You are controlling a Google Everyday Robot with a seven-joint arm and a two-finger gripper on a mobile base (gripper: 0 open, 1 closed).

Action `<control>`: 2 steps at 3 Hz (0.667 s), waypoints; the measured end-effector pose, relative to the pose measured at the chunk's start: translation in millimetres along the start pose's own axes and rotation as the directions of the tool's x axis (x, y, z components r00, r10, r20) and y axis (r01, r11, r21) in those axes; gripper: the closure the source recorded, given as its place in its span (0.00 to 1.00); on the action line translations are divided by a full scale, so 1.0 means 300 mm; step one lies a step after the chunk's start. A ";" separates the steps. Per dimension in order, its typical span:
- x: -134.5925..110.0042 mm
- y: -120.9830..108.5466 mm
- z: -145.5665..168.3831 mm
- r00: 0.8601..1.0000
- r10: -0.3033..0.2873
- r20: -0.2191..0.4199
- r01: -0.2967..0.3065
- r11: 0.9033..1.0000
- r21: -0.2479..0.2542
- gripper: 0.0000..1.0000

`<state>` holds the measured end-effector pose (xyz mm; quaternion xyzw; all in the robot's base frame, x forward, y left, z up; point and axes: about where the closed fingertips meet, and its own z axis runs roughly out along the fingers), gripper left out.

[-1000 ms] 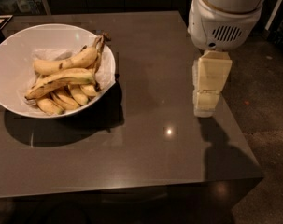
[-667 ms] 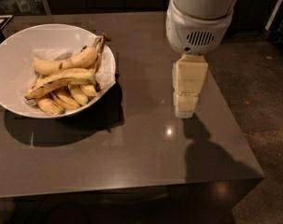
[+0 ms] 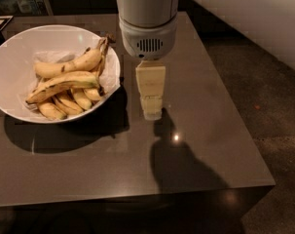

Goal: Pick banana from white bowl

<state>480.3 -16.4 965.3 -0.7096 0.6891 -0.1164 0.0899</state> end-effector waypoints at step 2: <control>-0.122 -0.113 0.033 0.989 0.135 0.062 -0.132 0.990 -0.048 0.00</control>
Offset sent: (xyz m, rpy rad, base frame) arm 0.0493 0.0525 -0.0116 0.0771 0.1643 -0.1969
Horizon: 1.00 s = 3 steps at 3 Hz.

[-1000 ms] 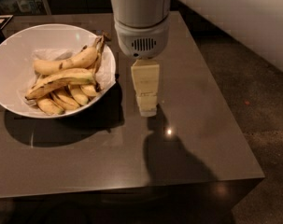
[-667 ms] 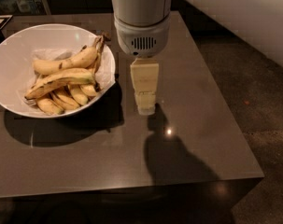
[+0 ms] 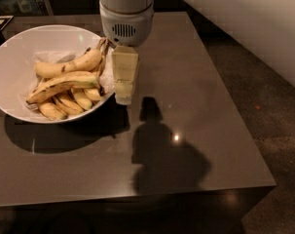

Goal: Pick banana from white bowl

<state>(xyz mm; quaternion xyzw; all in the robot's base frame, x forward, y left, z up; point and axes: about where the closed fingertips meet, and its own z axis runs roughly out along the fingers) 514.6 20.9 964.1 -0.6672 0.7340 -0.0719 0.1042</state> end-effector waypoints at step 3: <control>-0.095 0.022 0.028 0.997 0.060 0.046 -0.059 0.998 -0.010 0.00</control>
Offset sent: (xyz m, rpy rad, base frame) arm -0.0069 0.0221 -0.0077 0.0757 0.0331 -0.0761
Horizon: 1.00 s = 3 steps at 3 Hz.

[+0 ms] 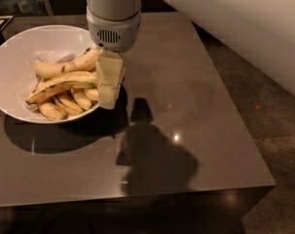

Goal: Pick banana from white bowl

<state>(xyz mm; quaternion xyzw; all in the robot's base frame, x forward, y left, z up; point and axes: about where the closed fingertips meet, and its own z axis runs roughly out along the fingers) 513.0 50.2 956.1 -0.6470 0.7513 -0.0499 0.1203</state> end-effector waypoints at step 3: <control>-0.092 0.032 -0.005 0.997 -0.022 0.067 0.024 0.999 -0.032 0.00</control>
Offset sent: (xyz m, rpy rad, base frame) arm -0.0289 0.0245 0.0077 0.0395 0.0617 0.1600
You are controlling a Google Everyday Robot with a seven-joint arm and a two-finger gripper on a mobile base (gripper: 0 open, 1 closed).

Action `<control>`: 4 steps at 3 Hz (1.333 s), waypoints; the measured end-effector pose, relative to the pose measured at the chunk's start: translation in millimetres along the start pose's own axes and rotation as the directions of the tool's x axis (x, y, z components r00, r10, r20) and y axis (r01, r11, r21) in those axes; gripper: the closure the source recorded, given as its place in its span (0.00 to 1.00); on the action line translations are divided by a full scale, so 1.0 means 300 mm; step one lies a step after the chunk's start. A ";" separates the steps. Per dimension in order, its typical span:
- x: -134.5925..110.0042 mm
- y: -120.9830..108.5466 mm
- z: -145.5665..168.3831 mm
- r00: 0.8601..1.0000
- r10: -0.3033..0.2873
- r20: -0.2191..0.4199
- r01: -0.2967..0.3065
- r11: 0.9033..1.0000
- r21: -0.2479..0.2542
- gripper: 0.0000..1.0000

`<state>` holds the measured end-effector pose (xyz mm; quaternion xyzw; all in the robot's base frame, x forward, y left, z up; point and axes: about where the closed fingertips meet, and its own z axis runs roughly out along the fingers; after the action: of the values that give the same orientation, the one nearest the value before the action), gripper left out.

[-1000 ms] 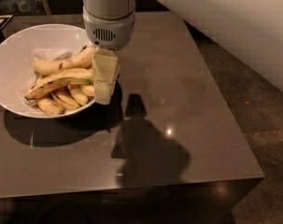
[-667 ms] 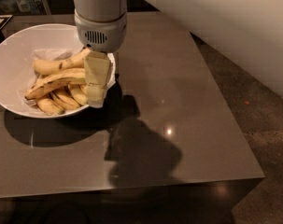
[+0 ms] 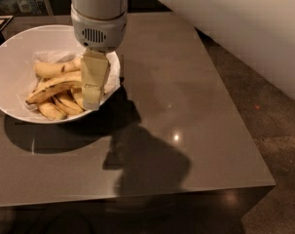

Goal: Pick banana from white bowl

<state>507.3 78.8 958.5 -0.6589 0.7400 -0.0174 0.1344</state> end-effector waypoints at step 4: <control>-0.043 -0.064 0.059 0.982 0.188 0.007 -0.187 0.982 -0.008 0.00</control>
Offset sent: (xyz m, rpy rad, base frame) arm 0.0270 -0.0049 -0.0176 -0.0061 0.0851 -0.2105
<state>531.1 91.6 947.5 -0.5868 0.7982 0.0008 0.1359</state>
